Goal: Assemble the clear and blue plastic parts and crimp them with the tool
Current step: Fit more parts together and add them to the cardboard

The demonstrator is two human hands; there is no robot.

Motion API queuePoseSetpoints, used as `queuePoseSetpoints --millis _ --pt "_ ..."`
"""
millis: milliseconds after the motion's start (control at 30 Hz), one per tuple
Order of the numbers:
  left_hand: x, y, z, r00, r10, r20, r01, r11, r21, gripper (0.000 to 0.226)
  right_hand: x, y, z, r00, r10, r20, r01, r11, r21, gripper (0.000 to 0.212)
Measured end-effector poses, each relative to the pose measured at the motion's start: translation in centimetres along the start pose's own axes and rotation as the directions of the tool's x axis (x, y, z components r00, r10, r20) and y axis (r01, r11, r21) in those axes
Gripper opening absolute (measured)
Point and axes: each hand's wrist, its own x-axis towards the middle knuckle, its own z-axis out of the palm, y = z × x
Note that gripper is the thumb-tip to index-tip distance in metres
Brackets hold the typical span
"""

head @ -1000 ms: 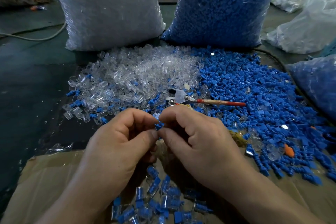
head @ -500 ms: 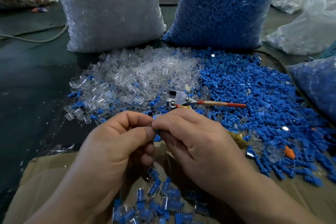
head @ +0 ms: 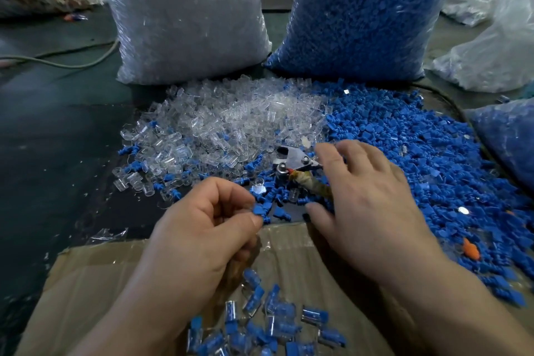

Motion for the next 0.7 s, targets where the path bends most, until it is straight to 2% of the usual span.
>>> queuePoseSetpoints --millis 100,233,333,433,533,600,700 --pt "0.0 0.0 -0.1 1.000 0.007 0.001 -0.007 0.998 -0.056 0.018 0.4 1.2 0.1 0.988 0.073 0.133 -0.058 0.992 -0.110 0.078" --pt "0.2 -0.1 -0.2 0.999 0.023 -0.045 -0.027 0.996 -0.086 0.027 0.7 1.2 0.0 0.994 0.055 0.098 -0.041 0.989 -0.140 0.066" --pt "0.5 -0.3 -0.1 0.996 0.038 -0.076 -0.046 0.994 -0.104 0.016 1.0 1.1 -0.3 0.998 0.036 0.051 -0.030 0.992 -0.126 0.051" --pt "0.5 -0.2 -0.3 0.995 0.047 -0.091 -0.059 0.990 -0.126 0.017 0.9 1.2 -0.9 0.999 0.008 -0.031 -0.009 1.000 -0.020 0.042" --pt "0.4 0.1 -0.6 0.991 0.052 -0.120 -0.074 0.980 -0.183 0.023 0.1 0.6 -1.8 0.993 -0.088 -0.082 0.102 0.979 0.176 0.040" --pt "0.5 0.2 -0.7 0.989 0.054 -0.137 -0.085 0.968 -0.236 0.020 -0.6 0.0 -2.0 0.982 -0.175 -0.073 0.187 0.959 0.212 0.044" --pt "0.7 0.0 -1.0 0.984 0.110 -0.137 -0.138 0.966 -0.219 0.017 -1.1 -0.4 -2.1 0.963 -0.264 -0.047 0.268 0.944 0.192 0.058"
